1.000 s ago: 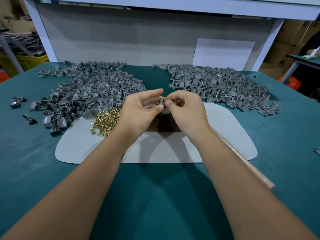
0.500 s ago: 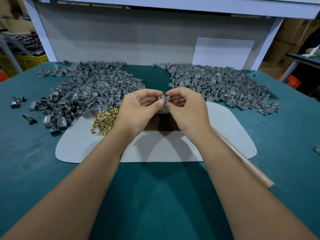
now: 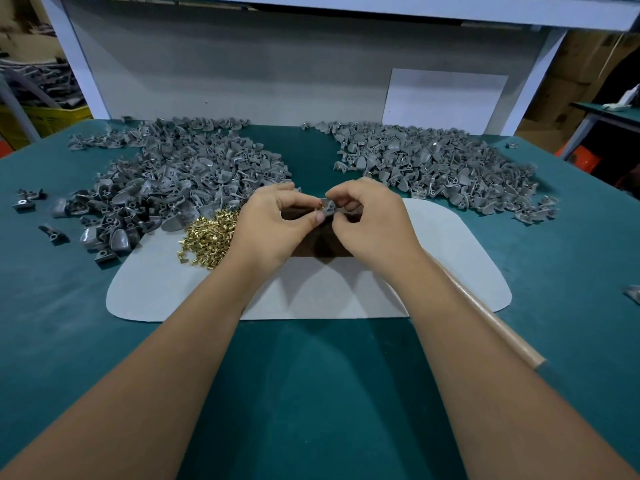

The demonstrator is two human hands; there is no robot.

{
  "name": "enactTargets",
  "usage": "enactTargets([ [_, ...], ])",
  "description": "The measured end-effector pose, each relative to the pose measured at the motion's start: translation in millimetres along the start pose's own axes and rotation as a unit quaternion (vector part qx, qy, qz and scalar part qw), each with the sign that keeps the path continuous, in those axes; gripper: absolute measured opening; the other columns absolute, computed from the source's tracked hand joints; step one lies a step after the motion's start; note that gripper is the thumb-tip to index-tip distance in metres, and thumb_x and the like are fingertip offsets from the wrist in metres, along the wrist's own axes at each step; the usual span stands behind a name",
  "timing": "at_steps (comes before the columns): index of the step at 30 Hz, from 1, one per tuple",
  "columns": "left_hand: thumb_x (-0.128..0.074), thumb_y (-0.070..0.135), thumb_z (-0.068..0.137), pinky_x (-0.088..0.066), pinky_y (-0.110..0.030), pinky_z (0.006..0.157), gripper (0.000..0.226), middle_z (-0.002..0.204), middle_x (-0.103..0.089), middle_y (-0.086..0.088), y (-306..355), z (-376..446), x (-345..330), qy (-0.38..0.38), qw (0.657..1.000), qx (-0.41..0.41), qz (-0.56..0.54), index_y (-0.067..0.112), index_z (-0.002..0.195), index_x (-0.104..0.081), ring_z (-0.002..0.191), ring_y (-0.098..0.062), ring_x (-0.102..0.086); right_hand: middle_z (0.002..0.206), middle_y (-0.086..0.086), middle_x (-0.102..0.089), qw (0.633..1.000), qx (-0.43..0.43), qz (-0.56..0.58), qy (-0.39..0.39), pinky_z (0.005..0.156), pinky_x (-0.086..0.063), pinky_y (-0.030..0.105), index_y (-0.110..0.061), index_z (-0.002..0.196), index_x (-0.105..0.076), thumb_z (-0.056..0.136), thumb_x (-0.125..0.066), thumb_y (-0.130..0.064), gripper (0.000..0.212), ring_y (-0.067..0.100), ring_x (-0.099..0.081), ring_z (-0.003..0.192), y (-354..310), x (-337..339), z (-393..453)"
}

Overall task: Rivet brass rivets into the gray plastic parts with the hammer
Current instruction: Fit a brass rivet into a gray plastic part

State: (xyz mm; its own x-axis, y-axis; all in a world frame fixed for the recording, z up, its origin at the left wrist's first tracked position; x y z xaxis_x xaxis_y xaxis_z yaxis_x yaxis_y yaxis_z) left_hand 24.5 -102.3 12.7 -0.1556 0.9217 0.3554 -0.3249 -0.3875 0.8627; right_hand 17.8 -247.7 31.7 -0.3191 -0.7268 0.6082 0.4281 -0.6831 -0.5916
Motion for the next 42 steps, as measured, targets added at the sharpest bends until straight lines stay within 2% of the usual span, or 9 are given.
enactTargets([
  [6,-0.082,0.015,0.077,-0.045,-0.012,0.083,0.013,0.090,-0.071,-0.001,4.1,1.9,1.2,0.021,0.998,-0.046,0.037,0.016,0.089,-0.077,0.095,-0.010,-0.064,0.075,-0.013,-0.055,0.999,-0.021,0.011,0.030,0.073,-0.052,0.036,-0.020,0.090,-0.066,0.075,-0.059,-0.008,0.020,0.008,-0.052,0.071,0.9,3.5,-1.9],
  [10,-0.075,0.020,0.084,-0.042,-0.001,0.075,0.019,0.085,-0.070,0.015,1.0,0.4,3.6,0.024,1.000,-0.007,-0.001,0.019,0.102,-0.074,0.080,0.014,-0.061,0.077,-0.011,-0.061,0.999,-0.036,0.028,-0.017,0.075,-0.051,0.039,-0.025,0.089,-0.060,0.066,-0.049,-0.021,0.026,0.014,-0.057,0.083,-4.3,-0.3,-4.3],
  [13,-0.063,0.015,0.091,-0.050,-0.019,0.081,0.019,0.086,-0.074,0.008,-1.7,0.1,5.7,0.024,0.998,0.029,-0.056,0.020,0.109,-0.070,0.086,0.005,-0.066,0.081,-0.012,-0.062,0.999,-0.029,0.020,-0.030,0.080,-0.050,0.041,-0.023,0.099,-0.060,0.072,-0.057,-0.019,0.028,0.017,-0.056,0.089,-4.3,-0.4,-3.8],
  [16,-0.056,0.008,0.094,-0.048,-0.014,0.063,0.023,0.074,-0.074,0.009,-2.5,1.5,7.8,0.024,0.996,0.038,-0.074,0.018,0.111,-0.069,0.071,0.005,-0.064,0.085,-0.012,-0.064,1.000,-0.020,-0.004,-0.022,0.084,-0.048,0.041,-0.022,0.105,-0.060,0.077,-0.063,-0.019,0.028,0.016,-0.053,0.095,-2.7,0.6,-3.9],
  [20,-0.053,0.002,0.094,-0.045,-0.036,0.105,0.035,0.113,-0.064,0.012,-3.1,5.2,8.3,0.006,1.000,0.010,-0.024,0.024,0.117,-0.067,0.121,-0.011,-0.054,0.082,-0.009,-0.060,0.998,0.003,-0.057,0.004,0.083,-0.047,0.040,-0.019,0.099,-0.063,0.074,-0.062,-0.018,0.025,0.019,-0.050,0.094,-3.9,3.0,-3.2],
  [24,-0.057,0.003,0.094,-0.023,-0.013,0.113,0.038,0.136,-0.048,0.007,-2.5,4.8,1.4,-0.043,0.998,-0.032,0.044,0.027,0.122,-0.066,0.140,-0.006,-0.031,0.083,-0.005,-0.060,0.996,0.014,-0.091,0.011,0.082,-0.044,0.039,-0.020,0.085,-0.064,0.076,-0.065,-0.018,0.009,0.021,-0.050,0.091,-2.7,3.2,-1.5],
  [28,-0.067,0.005,0.089,-0.032,0.002,0.092,0.026,0.128,-0.055,-0.002,0.0,3.2,-1.4,-0.022,0.999,-0.038,0.028,0.025,0.106,-0.073,0.110,0.021,-0.049,0.085,-0.003,-0.062,0.993,0.005,-0.114,0.014,0.084,-0.043,0.040,-0.022,0.083,-0.065,0.080,-0.065,-0.021,0.003,0.022,-0.050,0.092,2.2,2.7,0.3],
  [33,-0.073,0.003,0.084,-0.042,0.000,0.073,0.022,0.086,-0.069,0.012,0.3,3.4,0.4,0.003,0.999,-0.044,-0.013,0.025,0.090,-0.071,0.077,0.013,-0.063,0.080,-0.009,-0.058,0.997,0.008,-0.069,0.022,0.082,-0.047,0.038,-0.021,0.090,-0.067,0.079,-0.064,-0.009,0.016,0.017,-0.052,0.090,2.3,1.0,0.1],
  [42,-0.075,0.005,0.082,-0.038,-0.001,0.079,0.009,0.088,-0.070,0.000,5.6,6.2,8.0,0.021,0.991,-0.121,0.059,0.005,0.090,-0.078,0.082,0.008,-0.060,0.089,-0.005,-0.063,1.000,-0.016,-0.017,0.012,0.086,-0.048,0.033,-0.018,0.091,-0.070,0.086,-0.063,-0.008,0.014,0.016,-0.057,0.092,3.4,-1.9,1.2],
])
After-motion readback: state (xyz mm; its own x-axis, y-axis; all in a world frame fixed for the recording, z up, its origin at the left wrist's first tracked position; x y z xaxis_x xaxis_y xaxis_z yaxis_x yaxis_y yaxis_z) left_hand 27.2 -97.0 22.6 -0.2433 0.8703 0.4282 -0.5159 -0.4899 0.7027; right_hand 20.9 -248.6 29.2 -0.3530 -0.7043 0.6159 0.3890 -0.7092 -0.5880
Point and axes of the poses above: each hand's wrist, its own z-axis towards the middle knuckle, its own x-axis out of the back of the hand, y = z × x, the point moved 5 cm from there along z, towards the middle knuckle
